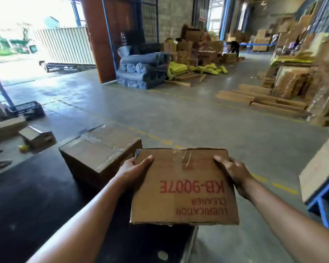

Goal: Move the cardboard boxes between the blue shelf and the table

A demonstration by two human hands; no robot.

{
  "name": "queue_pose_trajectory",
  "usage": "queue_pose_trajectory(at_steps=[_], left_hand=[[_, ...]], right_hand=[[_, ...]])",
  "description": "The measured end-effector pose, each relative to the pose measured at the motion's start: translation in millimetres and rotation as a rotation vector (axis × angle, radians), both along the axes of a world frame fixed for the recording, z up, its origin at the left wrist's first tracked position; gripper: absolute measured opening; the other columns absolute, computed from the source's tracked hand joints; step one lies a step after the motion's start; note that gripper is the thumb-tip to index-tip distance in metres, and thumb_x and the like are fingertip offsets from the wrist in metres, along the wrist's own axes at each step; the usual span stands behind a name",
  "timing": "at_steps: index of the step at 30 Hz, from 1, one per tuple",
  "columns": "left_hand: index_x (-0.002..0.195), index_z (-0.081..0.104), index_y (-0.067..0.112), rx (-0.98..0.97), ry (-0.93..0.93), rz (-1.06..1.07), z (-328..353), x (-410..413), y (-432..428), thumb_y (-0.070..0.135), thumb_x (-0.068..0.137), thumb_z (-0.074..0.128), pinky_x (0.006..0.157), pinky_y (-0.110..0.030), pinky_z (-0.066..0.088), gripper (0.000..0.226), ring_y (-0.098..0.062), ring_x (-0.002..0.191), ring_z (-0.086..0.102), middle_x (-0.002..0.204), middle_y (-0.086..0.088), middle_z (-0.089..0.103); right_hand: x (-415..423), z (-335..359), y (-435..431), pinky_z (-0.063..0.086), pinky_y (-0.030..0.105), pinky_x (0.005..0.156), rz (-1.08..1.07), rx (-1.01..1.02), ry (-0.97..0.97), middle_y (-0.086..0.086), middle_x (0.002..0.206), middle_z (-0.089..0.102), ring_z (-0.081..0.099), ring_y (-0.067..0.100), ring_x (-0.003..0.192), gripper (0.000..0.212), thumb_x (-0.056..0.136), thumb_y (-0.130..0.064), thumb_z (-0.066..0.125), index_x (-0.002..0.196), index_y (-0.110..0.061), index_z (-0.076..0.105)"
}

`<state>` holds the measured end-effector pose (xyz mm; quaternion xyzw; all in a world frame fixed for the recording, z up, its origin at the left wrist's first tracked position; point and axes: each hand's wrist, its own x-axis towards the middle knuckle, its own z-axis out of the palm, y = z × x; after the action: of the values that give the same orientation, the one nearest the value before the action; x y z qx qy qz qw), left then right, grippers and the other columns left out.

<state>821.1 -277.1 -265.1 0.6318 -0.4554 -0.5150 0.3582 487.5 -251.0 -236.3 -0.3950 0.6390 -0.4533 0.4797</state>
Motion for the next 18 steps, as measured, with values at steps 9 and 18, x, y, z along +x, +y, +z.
queue_pose_trajectory(at_steps=[9, 18], left_hand=[[0.134, 0.054, 0.026, -0.135, 0.094, 0.105, -12.4, -45.2, 22.9, 0.03, 0.083, 0.078, 0.093, -0.038, 0.058, 0.057, -0.02, 0.104, 0.073, 0.116, -0.003, 0.074], [0.15, 0.043, 0.04, -0.106, -0.234, 0.531, -12.6, -73.9, 130.8, 0.058, 0.083, 0.071, 0.105, -0.036, 0.049, 0.075, -0.02, 0.115, 0.063, 0.127, 0.003, 0.067]], right_hand=[[-30.3, -36.8, -22.1, 0.051, 0.049, 0.09, 0.214, 0.033, -0.028, -0.004, 0.112, 0.07, 0.064, 0.022, 0.103, 0.027, 0.095, -0.027, 0.065, 0.118, -0.04, 0.06], [-27.3, -28.5, -12.8, 0.048, 0.031, 0.067, 0.548, -0.059, 0.07, -0.007, 0.111, 0.068, 0.064, 0.012, 0.096, 0.027, 0.096, -0.038, 0.063, 0.123, -0.037, 0.058]])
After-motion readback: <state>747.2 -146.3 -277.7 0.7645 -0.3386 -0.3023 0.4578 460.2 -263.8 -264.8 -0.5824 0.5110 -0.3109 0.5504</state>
